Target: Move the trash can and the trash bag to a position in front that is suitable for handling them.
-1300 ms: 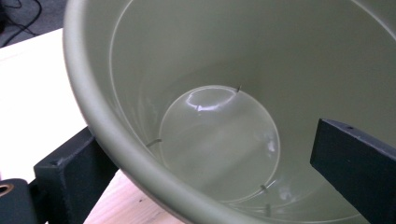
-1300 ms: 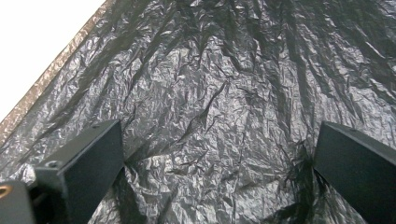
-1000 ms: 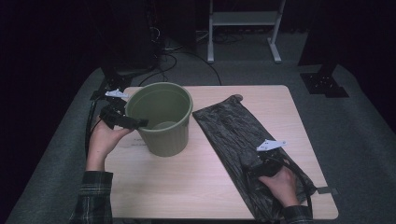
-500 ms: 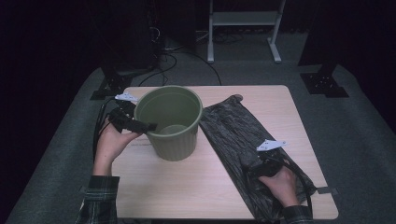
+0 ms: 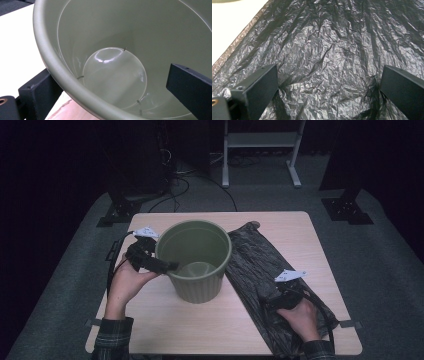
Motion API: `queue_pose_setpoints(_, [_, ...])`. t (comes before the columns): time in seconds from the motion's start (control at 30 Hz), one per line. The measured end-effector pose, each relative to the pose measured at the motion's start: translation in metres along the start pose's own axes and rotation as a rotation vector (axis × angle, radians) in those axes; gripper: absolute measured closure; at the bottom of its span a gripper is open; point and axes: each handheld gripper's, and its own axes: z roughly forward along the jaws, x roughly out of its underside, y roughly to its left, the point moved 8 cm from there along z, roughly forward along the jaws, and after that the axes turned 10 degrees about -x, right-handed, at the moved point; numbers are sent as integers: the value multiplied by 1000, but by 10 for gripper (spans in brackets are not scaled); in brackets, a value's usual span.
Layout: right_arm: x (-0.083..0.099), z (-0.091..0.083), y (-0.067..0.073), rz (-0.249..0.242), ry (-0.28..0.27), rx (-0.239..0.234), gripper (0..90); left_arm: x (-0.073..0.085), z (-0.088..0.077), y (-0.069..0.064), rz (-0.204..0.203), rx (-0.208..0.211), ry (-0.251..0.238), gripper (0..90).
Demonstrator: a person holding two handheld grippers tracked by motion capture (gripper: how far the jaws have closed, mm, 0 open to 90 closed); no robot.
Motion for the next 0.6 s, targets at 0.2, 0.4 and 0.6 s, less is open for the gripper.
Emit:
queue_pose_setpoints(0.2, [0,0,0,0,0,0,11,2,-4,-21,20,35,-4,9])
queue_pose_setpoints(0.4, [0,0,0,-1,0,0,11,5,-7,-36,32,57,-15,9])
queue_pose_setpoints(0.6, [0,0,0,-1,0,0,11,10,-12,-50,37,69,-19,9])
